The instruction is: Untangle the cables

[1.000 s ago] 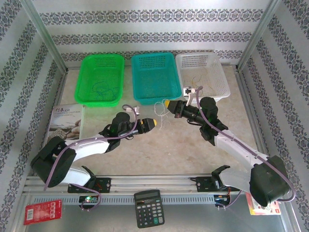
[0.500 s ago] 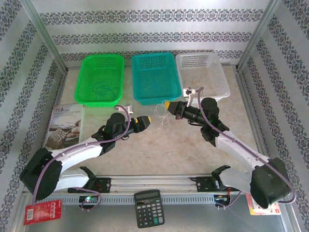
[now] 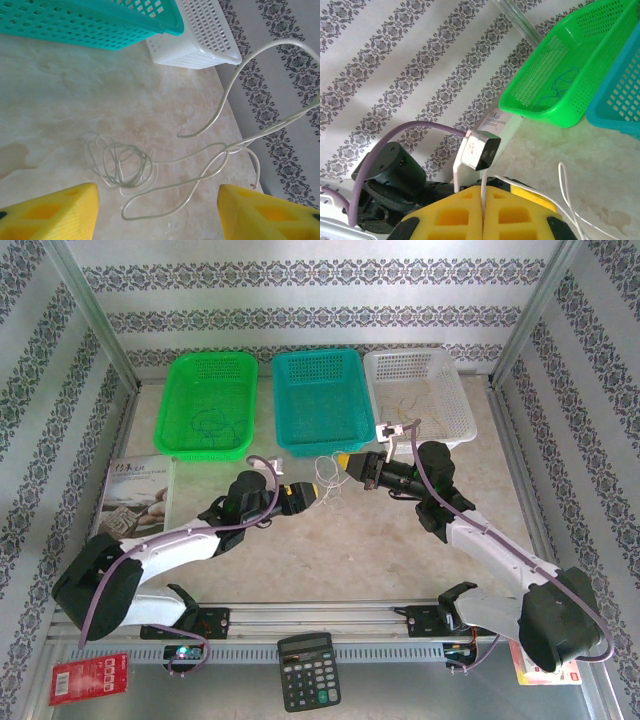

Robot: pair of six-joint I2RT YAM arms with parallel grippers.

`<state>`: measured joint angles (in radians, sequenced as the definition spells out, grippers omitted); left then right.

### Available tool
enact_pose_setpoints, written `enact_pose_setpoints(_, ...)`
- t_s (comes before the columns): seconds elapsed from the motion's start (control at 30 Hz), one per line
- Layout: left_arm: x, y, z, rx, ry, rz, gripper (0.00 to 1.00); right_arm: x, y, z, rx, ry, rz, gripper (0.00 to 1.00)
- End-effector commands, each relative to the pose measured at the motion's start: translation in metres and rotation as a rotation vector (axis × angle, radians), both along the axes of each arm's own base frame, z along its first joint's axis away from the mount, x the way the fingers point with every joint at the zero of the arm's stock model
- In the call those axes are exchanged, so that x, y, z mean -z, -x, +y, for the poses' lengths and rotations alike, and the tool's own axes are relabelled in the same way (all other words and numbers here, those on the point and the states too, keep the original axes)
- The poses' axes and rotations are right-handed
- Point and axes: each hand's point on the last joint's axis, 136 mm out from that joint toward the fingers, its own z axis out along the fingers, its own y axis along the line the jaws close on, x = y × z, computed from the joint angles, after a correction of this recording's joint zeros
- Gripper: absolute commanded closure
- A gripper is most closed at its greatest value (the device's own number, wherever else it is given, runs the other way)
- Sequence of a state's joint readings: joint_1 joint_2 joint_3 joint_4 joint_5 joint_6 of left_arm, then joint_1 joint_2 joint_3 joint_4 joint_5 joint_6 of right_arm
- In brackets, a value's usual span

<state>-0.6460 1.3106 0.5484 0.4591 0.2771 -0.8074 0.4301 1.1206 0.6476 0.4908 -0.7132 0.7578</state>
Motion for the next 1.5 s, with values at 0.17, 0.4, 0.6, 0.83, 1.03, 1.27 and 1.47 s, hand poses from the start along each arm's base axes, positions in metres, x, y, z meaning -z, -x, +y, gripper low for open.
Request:
enact_pose_setpoints(0.17,-0.029,-0.013,-0.007,0.013,0.04,-0.096,0.37,-0.026,0.013,0.012,-0.078,-0.033,-0.061,1.0)
enact_pose_setpoints(0.4,-0.031,-0.015,-0.006,0.005,0.04,-0.111,0.39,-0.028,0.023,0.021,-0.123,-0.039,-0.059,1.0)
enact_pose_setpoints(0.6,-0.035,-0.017,-0.011,0.018,0.066,-0.128,0.48,-0.029,0.032,0.03,-0.157,-0.04,-0.061,1.0)
enact_pose_setpoints(0.83,-0.037,-0.016,-0.012,0.025,0.078,-0.141,0.71,-0.027,0.031,0.03,-0.15,-0.036,-0.059,1.0)
enact_pose_setpoints(1.03,-0.038,-0.014,-0.01,0.024,0.072,-0.155,0.9,-0.022,0.028,0.026,-0.134,-0.03,-0.052,1.0)
enact_pose_setpoints(1.27,-0.046,-0.006,0.0,0.043,0.052,-0.163,1.0,0.001,0.008,0.001,-0.039,-0.001,-0.022,1.0)
enact_pose_setpoints(1.47,-0.083,0.009,0.01,0.102,0.085,-0.21,1.0,0.057,-0.011,-0.018,0.055,0.08,0.062,1.0)
